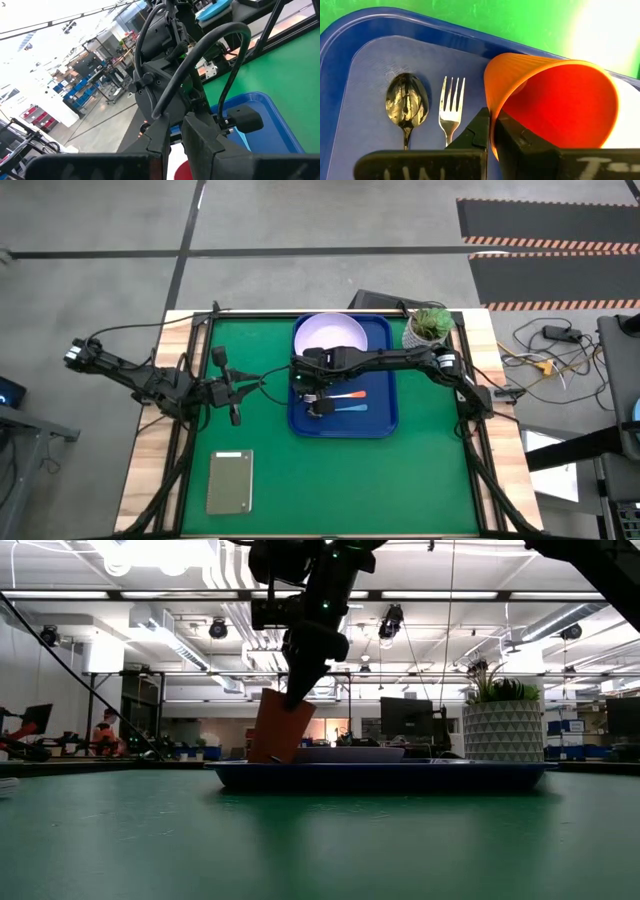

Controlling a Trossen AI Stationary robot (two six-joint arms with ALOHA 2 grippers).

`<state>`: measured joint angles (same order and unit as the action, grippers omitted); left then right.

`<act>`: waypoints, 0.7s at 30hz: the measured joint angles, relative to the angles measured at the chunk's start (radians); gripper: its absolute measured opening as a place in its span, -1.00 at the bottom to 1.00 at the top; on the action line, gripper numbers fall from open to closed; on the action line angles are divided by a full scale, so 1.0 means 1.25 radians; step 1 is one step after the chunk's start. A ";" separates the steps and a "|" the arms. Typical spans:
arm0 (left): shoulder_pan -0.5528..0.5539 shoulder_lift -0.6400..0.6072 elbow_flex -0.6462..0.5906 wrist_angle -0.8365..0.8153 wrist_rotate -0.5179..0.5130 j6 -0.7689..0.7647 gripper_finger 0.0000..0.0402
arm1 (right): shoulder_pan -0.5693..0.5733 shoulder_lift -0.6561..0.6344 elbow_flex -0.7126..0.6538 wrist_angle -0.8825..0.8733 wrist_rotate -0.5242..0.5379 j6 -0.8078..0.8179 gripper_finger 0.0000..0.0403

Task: Pick and place plate/cup/fork/spoon on tray
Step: Put the orange cup on the blue serving tray to the top left of the orange fork

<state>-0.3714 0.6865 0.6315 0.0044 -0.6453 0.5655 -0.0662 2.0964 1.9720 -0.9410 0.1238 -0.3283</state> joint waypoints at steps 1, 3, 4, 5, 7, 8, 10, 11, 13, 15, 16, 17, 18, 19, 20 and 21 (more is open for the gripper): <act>0.000 0.000 0.000 0.000 0.000 0.000 -0.82 | 0.000 0.000 0.000 0.000 0.000 0.001 -0.95; 0.000 0.000 0.000 -0.004 0.000 0.000 -0.82 | 0.000 0.000 0.000 0.000 0.000 0.001 -0.95; 0.000 0.000 0.000 -0.005 0.000 0.000 -0.82 | 0.000 0.000 0.000 0.000 0.000 0.001 -0.95; 0.000 0.000 0.000 -0.005 0.000 0.000 -0.82 | 0.000 0.000 0.000 0.001 0.000 0.001 -0.95; 0.000 0.000 0.000 -0.005 -0.001 0.000 -0.82 | 0.000 0.000 0.000 0.001 0.000 0.001 -0.95; 0.000 0.000 0.000 -0.005 -0.001 0.000 -0.82 | 0.000 0.000 0.000 0.001 0.000 0.001 -0.95; 0.000 0.000 0.000 -0.005 -0.003 0.000 -0.82 | 0.000 0.000 0.000 0.002 0.000 0.001 -0.95; 0.000 0.000 0.000 -0.005 -0.003 0.000 -0.82 | 0.000 0.000 0.000 0.003 0.000 0.002 -0.95; 0.000 0.000 0.000 -0.005 -0.004 0.000 -0.82 | 0.000 0.000 0.000 0.003 0.000 0.002 -0.95; 0.000 -0.001 0.000 -0.005 -0.004 0.000 -0.82 | 0.000 0.000 0.000 0.003 0.000 0.002 -0.95; 0.000 -0.001 0.000 -0.005 -0.004 0.000 -0.82 | 0.000 0.000 0.000 0.003 0.000 0.002 -0.95; 0.000 -0.001 0.000 -0.005 -0.004 0.000 -0.82 | 0.000 0.000 0.000 0.003 0.000 0.002 -0.95; 0.000 -0.001 0.000 -0.006 -0.004 0.000 -0.82 | 0.000 0.000 0.000 0.003 0.000 0.002 -0.95; 0.000 -0.001 0.000 -0.006 -0.004 0.000 -0.82 | 0.000 0.000 0.000 0.003 0.000 0.002 -0.95; 0.000 -0.001 0.000 -0.006 -0.004 0.000 -0.82 | 0.000 0.000 0.000 0.003 0.000 0.002 -0.95; 0.000 -0.001 0.000 -0.006 -0.005 0.000 -0.82 | 0.000 0.000 0.000 0.003 0.000 0.002 -0.95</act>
<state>-0.3714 0.6853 0.6315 -0.0029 -0.6510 0.5655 -0.0662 2.0964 1.9720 -0.9375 0.1238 -0.3257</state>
